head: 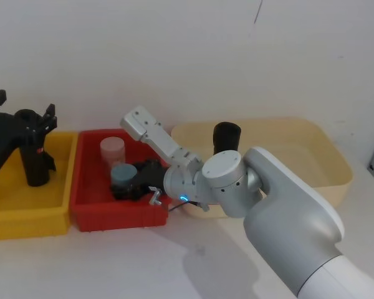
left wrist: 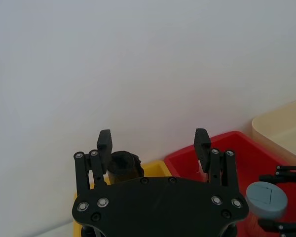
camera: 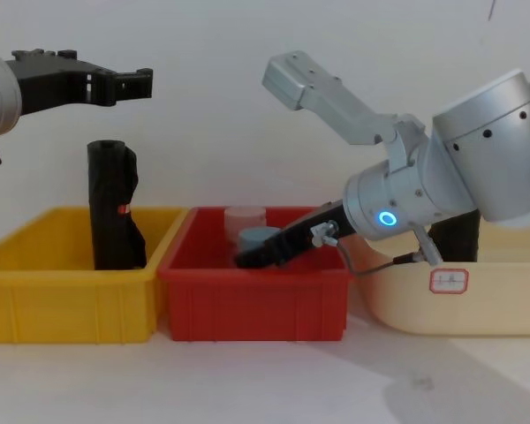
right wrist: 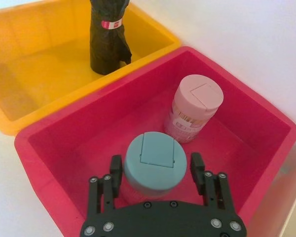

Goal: Pick up the garbage bag with the one hand and transfer it to the other hand.

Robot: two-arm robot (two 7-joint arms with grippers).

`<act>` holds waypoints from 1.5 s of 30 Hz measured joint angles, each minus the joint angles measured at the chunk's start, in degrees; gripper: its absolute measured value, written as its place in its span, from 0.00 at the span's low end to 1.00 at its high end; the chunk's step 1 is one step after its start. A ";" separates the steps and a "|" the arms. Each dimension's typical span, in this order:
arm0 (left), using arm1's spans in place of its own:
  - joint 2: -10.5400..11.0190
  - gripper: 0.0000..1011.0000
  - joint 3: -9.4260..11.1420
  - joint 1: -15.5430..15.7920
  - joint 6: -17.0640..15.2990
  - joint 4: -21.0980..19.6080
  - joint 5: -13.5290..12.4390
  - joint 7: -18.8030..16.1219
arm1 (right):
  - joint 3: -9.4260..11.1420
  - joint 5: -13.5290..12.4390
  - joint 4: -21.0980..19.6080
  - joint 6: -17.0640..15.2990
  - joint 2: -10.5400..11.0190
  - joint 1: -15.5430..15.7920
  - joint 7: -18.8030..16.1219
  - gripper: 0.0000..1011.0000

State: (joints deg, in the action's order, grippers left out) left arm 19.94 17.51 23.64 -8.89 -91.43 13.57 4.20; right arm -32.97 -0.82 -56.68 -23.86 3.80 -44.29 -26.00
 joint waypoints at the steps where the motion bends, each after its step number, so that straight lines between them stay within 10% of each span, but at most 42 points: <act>1: 0.00 0.99 0.00 -0.01 0.00 0.00 0.00 0.00 | 0.00 0.00 0.00 0.00 0.00 0.00 0.00 0.87; 7: 0.00 0.99 0.00 0.00 0.00 0.00 0.00 0.00 | 0.73 -0.75 -0.02 0.20 0.00 0.19 -0.54 0.69; 45: 0.00 0.99 0.00 -0.01 0.00 0.00 0.00 0.00 | 14.48 -9.42 -14.12 2.19 2.85 -0.12 3.70 0.69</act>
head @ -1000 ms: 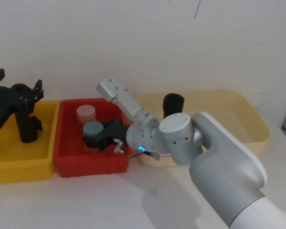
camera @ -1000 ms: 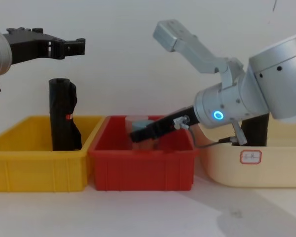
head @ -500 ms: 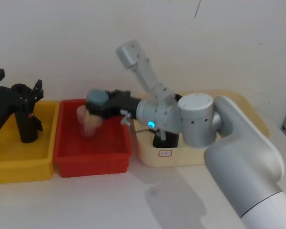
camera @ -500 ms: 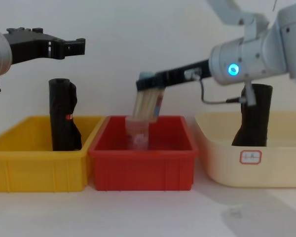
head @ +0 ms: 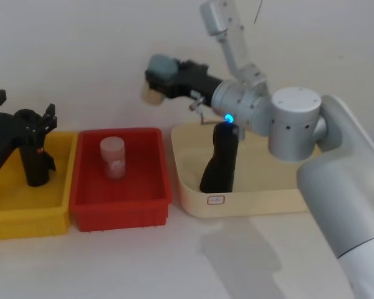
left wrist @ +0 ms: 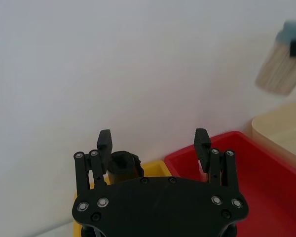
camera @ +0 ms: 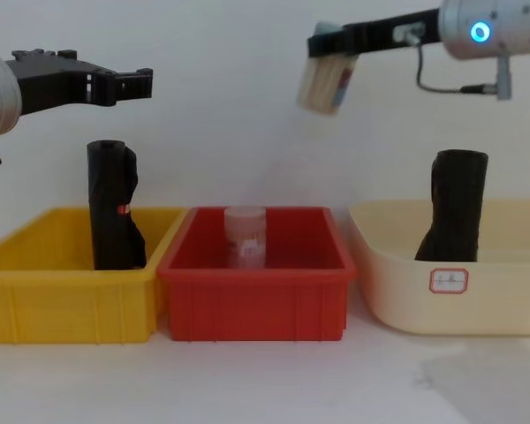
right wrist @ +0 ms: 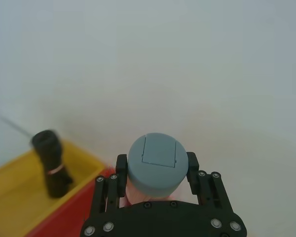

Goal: Pick up the garbage bag with the one hand and transfer it to the other hand.

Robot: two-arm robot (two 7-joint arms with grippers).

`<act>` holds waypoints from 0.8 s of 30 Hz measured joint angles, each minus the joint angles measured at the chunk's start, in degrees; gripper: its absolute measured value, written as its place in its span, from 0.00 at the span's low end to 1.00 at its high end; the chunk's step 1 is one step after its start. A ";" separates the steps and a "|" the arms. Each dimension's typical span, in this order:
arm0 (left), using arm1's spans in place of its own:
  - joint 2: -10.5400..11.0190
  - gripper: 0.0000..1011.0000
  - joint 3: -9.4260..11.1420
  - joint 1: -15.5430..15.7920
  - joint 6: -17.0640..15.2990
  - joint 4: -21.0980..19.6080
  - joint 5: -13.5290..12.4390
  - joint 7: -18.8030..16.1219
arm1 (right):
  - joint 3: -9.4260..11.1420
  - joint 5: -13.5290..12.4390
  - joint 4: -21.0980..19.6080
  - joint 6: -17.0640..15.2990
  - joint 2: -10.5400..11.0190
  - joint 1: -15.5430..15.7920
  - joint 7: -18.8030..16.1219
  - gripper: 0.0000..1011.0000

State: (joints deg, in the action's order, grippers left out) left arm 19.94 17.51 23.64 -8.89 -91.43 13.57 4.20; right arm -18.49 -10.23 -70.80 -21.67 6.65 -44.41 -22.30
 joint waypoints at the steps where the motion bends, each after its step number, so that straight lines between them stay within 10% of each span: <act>1: 0.00 0.99 0.00 0.00 0.00 0.00 0.00 0.00 | 0.30 0.29 0.23 0.81 0.25 -0.39 0.70 0.69; 14: 0.00 0.99 0.00 0.00 0.00 0.00 0.00 0.00 | 1.35 3.78 5.91 7.45 1.94 -3.92 4.89 0.98; 24: 0.00 0.99 0.00 0.00 0.00 0.00 0.00 0.00 | 2.58 3.21 5.54 9.01 2.56 -3.25 4.51 0.99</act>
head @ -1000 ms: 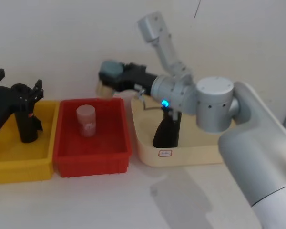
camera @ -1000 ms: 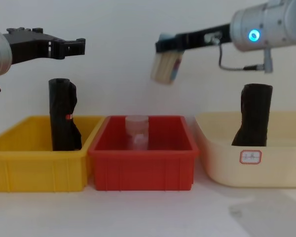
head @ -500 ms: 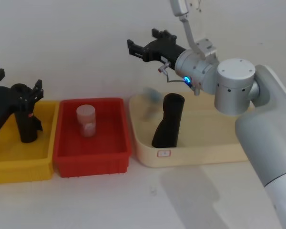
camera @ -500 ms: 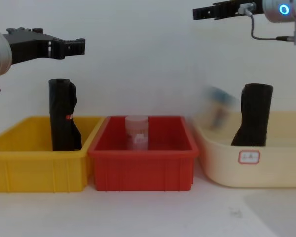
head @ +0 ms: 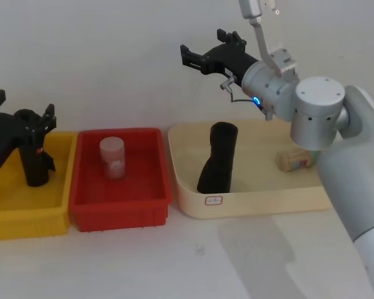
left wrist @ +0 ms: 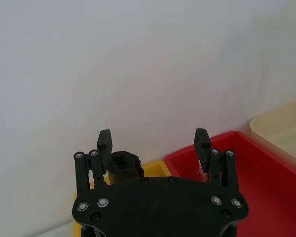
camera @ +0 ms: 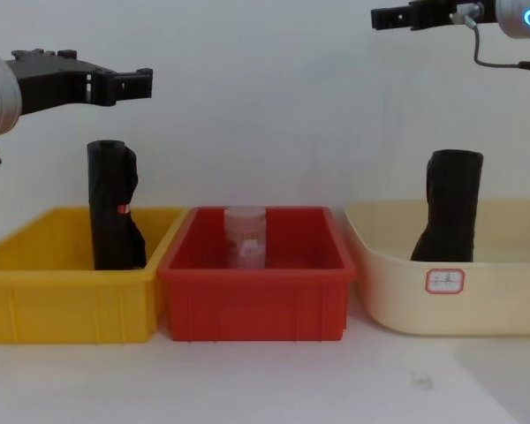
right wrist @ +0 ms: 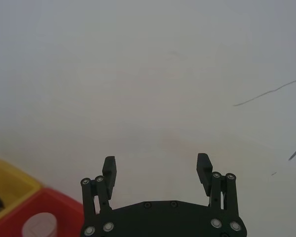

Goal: Pick up the garbage bag with the one hand and transfer it to the other hand.

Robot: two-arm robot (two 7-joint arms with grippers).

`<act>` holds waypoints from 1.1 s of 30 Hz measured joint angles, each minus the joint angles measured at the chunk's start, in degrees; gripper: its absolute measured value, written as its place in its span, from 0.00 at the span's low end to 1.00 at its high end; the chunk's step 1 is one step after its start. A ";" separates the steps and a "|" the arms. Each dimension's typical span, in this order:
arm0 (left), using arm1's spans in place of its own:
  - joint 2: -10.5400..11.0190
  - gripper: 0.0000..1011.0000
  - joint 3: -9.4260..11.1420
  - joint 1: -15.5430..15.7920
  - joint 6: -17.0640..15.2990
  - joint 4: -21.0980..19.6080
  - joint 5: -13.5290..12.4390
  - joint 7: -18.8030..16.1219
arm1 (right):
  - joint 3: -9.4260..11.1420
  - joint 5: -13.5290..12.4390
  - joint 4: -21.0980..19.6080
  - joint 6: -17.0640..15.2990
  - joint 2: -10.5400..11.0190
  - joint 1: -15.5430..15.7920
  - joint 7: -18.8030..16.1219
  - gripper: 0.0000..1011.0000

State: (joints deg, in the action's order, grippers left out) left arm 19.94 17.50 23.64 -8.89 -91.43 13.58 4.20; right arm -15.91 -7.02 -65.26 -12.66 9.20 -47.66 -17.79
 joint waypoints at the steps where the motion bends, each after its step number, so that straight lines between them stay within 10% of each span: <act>1: 0.00 0.99 0.00 0.00 0.00 0.00 0.00 0.00 | 0.11 -0.24 -0.35 -0.02 0.07 0.24 -0.20 0.99; 33: 0.00 0.99 0.00 0.00 0.00 0.00 0.00 0.00 | 2.27 -14.32 -27.21 -10.89 7.34 25.81 -13.76 0.99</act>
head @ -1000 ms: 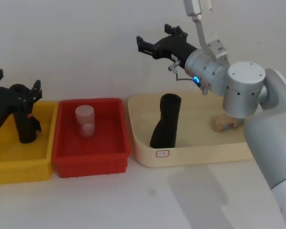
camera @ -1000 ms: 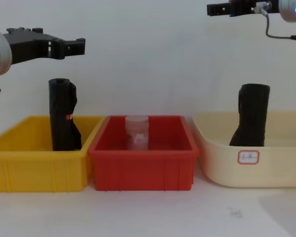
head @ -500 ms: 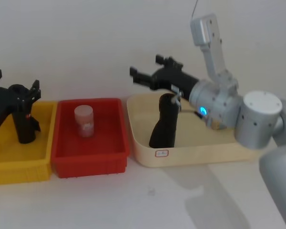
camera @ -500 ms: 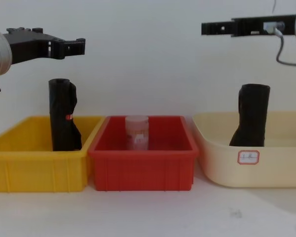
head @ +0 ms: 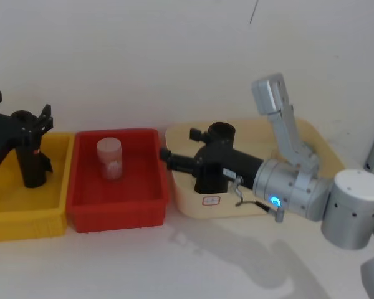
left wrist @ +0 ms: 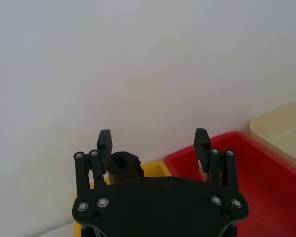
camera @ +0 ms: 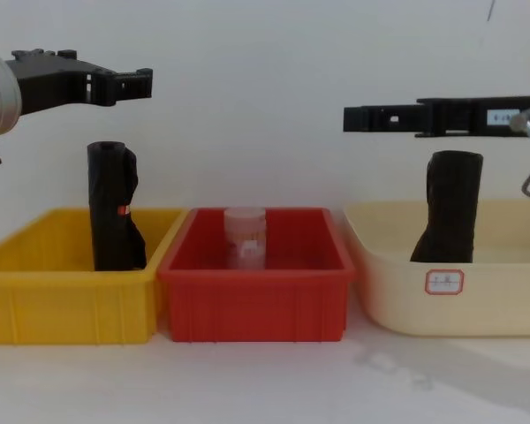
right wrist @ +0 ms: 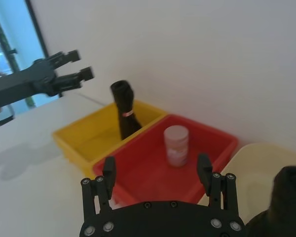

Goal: Pick up the garbage bag with the one hand and transfer it to the other hand.

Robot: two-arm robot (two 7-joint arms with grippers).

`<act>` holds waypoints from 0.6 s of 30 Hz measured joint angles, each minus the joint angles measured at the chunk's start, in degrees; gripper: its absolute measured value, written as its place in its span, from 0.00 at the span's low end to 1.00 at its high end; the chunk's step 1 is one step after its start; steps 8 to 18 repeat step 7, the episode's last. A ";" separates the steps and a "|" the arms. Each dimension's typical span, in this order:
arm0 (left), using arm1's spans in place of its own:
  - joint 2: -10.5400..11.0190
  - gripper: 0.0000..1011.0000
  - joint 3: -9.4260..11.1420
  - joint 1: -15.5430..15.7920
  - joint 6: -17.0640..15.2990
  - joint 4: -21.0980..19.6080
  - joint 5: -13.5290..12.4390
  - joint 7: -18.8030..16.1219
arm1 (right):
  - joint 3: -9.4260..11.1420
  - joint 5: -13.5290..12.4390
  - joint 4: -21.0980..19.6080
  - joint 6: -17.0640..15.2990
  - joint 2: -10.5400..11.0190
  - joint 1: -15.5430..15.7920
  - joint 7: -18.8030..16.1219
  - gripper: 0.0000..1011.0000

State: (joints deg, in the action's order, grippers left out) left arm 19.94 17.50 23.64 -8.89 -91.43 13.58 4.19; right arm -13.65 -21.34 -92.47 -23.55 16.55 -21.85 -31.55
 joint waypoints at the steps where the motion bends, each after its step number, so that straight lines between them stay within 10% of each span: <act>1: 0.00 0.99 0.01 0.00 0.00 0.00 0.00 0.00 | 0.01 -0.33 -0.68 -0.26 0.20 0.75 -0.34 0.99; 18: 0.00 0.99 0.00 0.00 0.00 0.00 0.00 0.00 | 0.01 -1.34 -2.64 -0.96 0.85 2.95 -1.33 0.99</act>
